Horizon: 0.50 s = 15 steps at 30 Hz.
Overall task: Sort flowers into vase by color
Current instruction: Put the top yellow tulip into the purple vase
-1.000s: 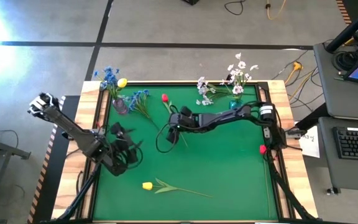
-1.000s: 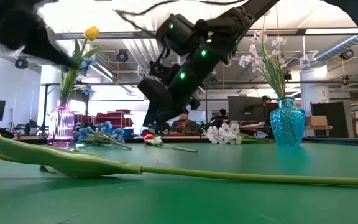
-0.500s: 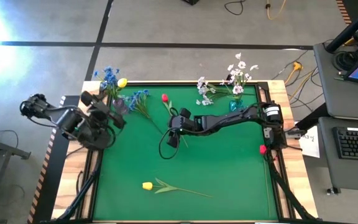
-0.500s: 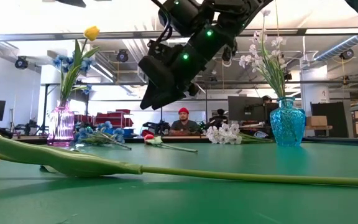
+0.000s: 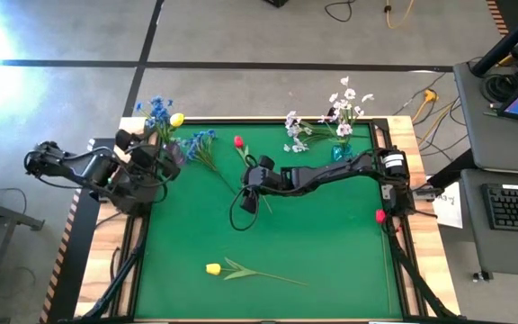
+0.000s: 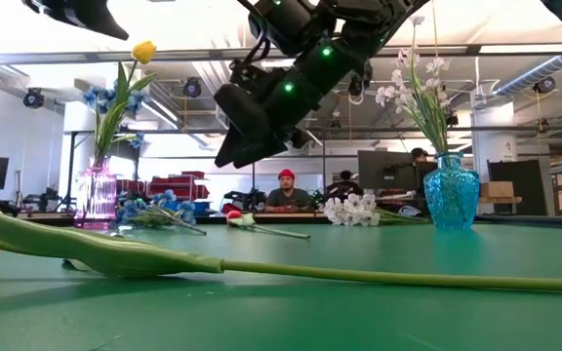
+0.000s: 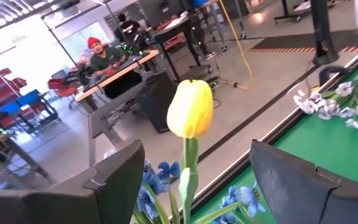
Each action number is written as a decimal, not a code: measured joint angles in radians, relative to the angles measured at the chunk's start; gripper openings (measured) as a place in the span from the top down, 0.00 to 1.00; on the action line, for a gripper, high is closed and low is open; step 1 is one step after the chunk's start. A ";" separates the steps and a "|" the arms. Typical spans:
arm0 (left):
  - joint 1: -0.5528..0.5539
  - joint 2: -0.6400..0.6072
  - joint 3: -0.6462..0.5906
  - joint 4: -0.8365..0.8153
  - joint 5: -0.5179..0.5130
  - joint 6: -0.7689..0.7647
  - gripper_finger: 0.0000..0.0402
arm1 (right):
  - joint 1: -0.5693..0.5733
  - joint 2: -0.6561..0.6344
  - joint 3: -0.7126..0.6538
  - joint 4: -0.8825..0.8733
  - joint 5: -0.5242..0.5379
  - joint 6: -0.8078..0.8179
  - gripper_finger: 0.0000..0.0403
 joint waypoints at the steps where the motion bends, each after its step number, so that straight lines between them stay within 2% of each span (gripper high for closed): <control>1: 0.010 0.005 -0.009 0.032 0.000 0.031 0.31 | 0.000 0.000 0.000 0.003 0.000 -0.002 0.46; 6: 0.102 0.038 -0.018 0.150 0.043 0.173 0.31 | 0.000 0.000 0.000 0.010 0.000 -0.005 0.46; 11: 0.203 0.038 -0.021 0.150 0.056 0.183 0.31 | 0.000 0.001 0.000 0.016 0.000 -0.013 0.46; 15: 0.255 0.043 -0.022 0.185 0.118 0.225 0.31 | 0.000 0.001 0.000 0.016 0.000 -0.029 0.46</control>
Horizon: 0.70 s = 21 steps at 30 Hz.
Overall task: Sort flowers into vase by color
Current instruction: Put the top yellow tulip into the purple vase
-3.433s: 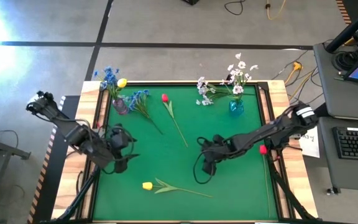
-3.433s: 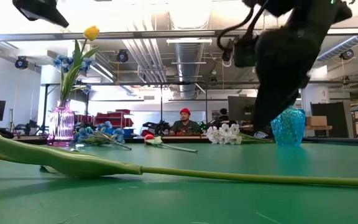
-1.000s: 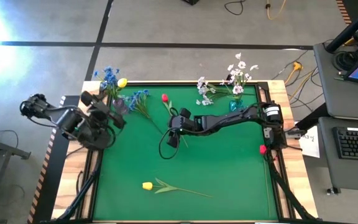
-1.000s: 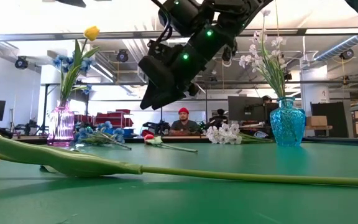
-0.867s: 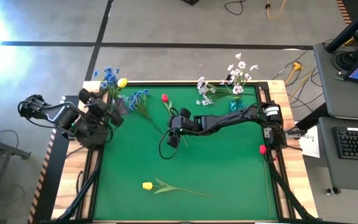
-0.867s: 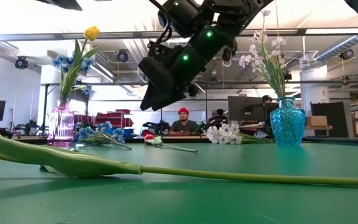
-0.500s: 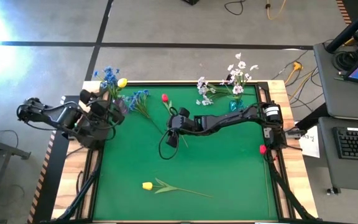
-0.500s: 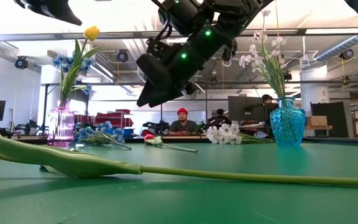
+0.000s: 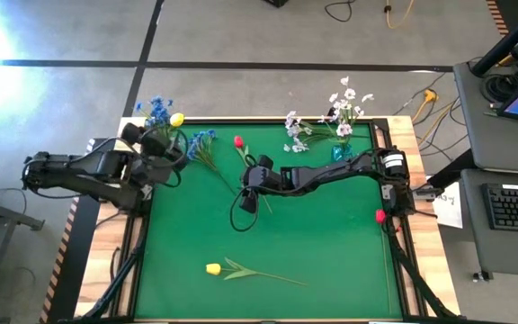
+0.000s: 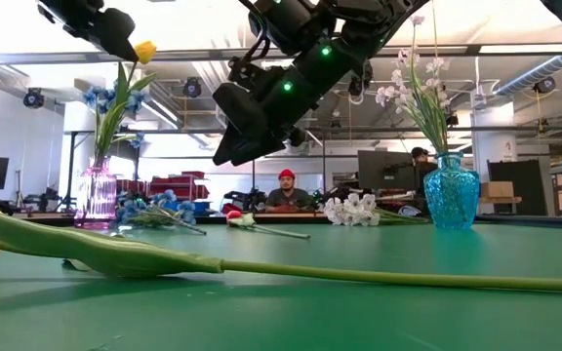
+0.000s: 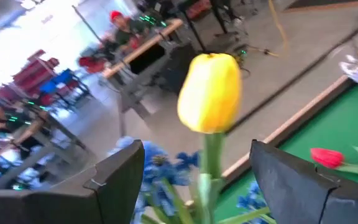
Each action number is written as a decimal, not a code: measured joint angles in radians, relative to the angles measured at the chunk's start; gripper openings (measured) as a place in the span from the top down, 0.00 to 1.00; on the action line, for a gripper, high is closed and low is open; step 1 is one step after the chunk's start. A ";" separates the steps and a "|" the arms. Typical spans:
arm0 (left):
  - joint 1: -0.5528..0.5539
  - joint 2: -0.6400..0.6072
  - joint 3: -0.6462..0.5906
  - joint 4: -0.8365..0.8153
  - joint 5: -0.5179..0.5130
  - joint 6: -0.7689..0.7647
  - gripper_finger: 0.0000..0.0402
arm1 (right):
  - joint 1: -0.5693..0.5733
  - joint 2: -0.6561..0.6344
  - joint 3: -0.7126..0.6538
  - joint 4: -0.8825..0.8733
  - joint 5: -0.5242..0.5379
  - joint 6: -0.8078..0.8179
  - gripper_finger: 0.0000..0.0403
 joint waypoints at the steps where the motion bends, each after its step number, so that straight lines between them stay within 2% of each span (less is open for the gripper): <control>1: 0.013 0.002 0.000 0.023 0.027 0.022 0.32 | 0.000 0.000 0.000 0.000 0.000 -0.002 0.46; 3: 0.039 0.010 0.000 0.078 0.075 0.069 0.33 | 0.000 0.000 0.000 0.000 0.000 -0.010 0.46; 8: 0.098 0.022 -0.001 0.161 0.102 0.176 0.36 | -0.001 0.000 0.000 0.000 0.000 -0.014 0.46; 12: 0.174 0.022 -0.001 0.207 0.227 0.229 0.37 | -0.001 0.000 0.000 0.000 0.000 -0.024 0.46; 21: 0.289 0.021 -0.001 0.259 0.262 0.293 0.38 | -0.001 0.000 0.000 0.000 0.000 -0.031 0.46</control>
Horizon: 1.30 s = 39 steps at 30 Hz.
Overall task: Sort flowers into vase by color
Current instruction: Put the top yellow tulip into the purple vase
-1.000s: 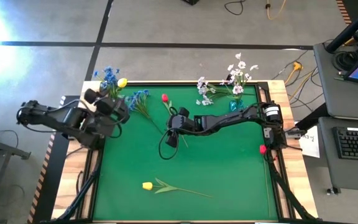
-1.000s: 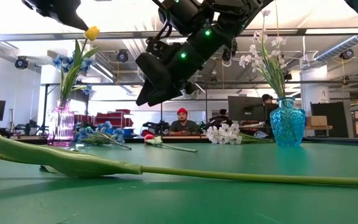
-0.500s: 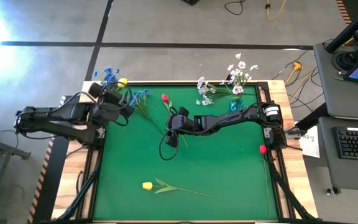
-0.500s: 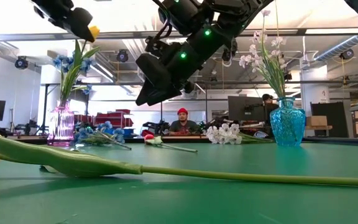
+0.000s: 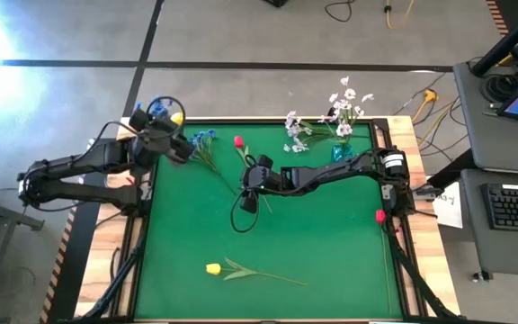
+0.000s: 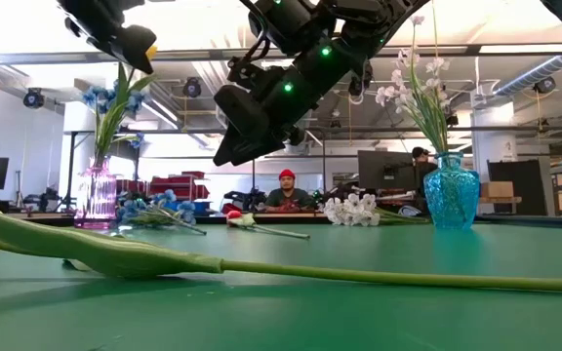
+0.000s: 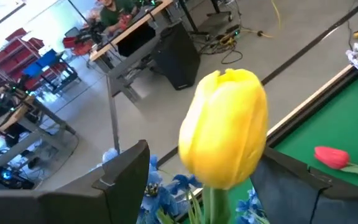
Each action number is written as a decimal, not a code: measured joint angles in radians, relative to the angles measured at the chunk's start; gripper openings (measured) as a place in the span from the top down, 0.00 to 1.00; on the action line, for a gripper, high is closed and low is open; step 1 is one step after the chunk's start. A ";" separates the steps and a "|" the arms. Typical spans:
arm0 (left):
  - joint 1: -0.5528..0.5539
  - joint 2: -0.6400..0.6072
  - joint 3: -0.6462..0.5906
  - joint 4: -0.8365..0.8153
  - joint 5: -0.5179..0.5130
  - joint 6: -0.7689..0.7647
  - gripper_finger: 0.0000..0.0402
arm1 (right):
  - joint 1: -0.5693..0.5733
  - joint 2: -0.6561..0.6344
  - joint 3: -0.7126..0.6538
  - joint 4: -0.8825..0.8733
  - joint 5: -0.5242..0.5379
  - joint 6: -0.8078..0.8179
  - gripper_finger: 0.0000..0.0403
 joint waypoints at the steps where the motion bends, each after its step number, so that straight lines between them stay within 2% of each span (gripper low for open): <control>1: 0.005 0.000 0.000 0.006 0.014 0.006 0.38 | 0.000 0.000 0.000 0.000 0.000 0.000 0.46; 7: 0.028 0.001 0.000 0.027 0.034 0.017 0.43 | 0.000 0.000 0.000 0.000 0.000 -0.007 0.46; 23: 0.075 0.017 0.012 0.074 0.029 0.040 0.75 | 0.000 0.000 0.000 0.000 0.000 -0.006 0.46; 29: 0.075 0.010 0.073 0.073 0.028 0.053 0.79 | 0.000 0.000 0.000 0.000 0.000 -0.004 0.46; 39: 0.075 0.010 0.162 0.052 0.028 0.114 0.79 | 0.000 0.000 0.000 0.000 0.000 -0.003 0.46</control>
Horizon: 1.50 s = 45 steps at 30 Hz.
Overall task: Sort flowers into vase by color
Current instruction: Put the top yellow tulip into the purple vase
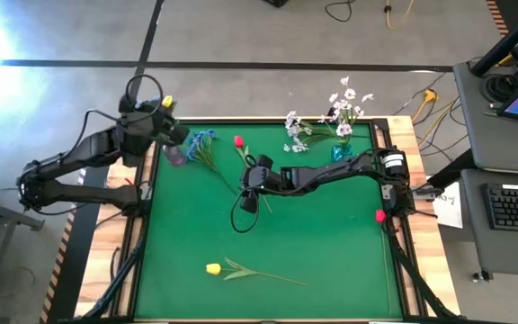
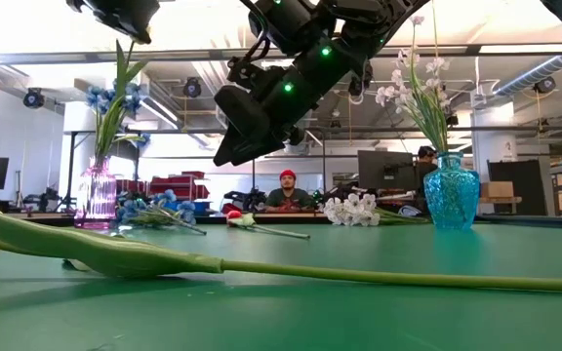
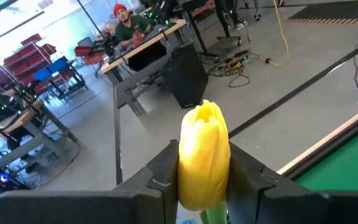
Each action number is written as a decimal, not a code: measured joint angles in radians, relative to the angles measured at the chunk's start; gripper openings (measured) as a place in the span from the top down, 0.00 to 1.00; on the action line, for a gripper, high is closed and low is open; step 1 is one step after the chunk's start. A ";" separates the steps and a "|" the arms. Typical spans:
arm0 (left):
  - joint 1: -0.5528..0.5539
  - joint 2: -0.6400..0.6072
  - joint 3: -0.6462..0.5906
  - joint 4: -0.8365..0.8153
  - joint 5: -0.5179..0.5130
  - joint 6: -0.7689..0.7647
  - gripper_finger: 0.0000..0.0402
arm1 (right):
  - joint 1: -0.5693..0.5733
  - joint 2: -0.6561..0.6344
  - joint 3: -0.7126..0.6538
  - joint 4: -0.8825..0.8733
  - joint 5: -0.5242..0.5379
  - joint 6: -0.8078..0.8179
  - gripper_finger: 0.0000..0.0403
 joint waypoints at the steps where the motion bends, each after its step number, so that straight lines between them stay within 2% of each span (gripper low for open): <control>1: 0.000 0.000 0.011 -0.001 0.000 0.011 0.79 | 0.000 0.000 0.000 0.000 0.000 0.000 0.46; 8: -0.001 0.000 0.151 -0.004 0.004 0.088 0.79 | 0.000 0.000 0.000 0.000 0.000 0.000 0.46; 10: -0.006 0.002 0.208 -0.008 0.047 0.090 0.79 | 0.000 0.000 0.000 0.000 0.000 0.005 0.46; 12: -0.010 0.003 0.271 -0.014 0.161 0.091 0.79 | 0.000 0.000 0.000 0.000 0.000 0.008 0.46; 16: -0.013 0.024 0.392 -0.010 0.466 0.091 0.79 | 0.000 0.000 0.000 0.000 0.000 0.007 0.46; 20: -0.013 0.065 0.491 -0.011 0.618 0.090 0.79 | 0.000 -0.002 0.000 -0.004 0.000 -0.012 0.46; 22: -0.013 0.084 0.513 -0.017 0.711 0.069 0.79 | 0.000 -0.015 -0.001 -0.031 0.002 -0.020 0.46; 24: -0.013 0.099 0.511 -0.019 0.857 0.042 0.79 | 0.000 -0.042 -0.001 -0.085 0.006 -0.020 0.46; 27: -0.021 0.119 0.468 -0.016 1.033 0.015 0.79 | 0.005 -0.091 -0.002 -0.192 0.009 -0.017 0.46; 30: -0.051 0.127 0.380 0.027 1.043 -0.015 0.79 | 0.027 -0.147 -0.022 -0.291 0.010 -0.012 0.46; 35: -0.121 0.097 0.173 0.256 0.954 -0.026 0.80 | 0.081 -0.270 -0.112 -0.322 0.008 -0.009 0.46; 40: -0.202 0.068 -0.015 0.487 0.908 -0.044 0.80 | 0.136 -0.391 -0.216 -0.286 0.009 0.037 0.46; 45: -0.277 0.076 -0.150 0.622 0.791 -0.046 0.80 | 0.184 -0.496 -0.327 -0.162 0.025 0.042 0.46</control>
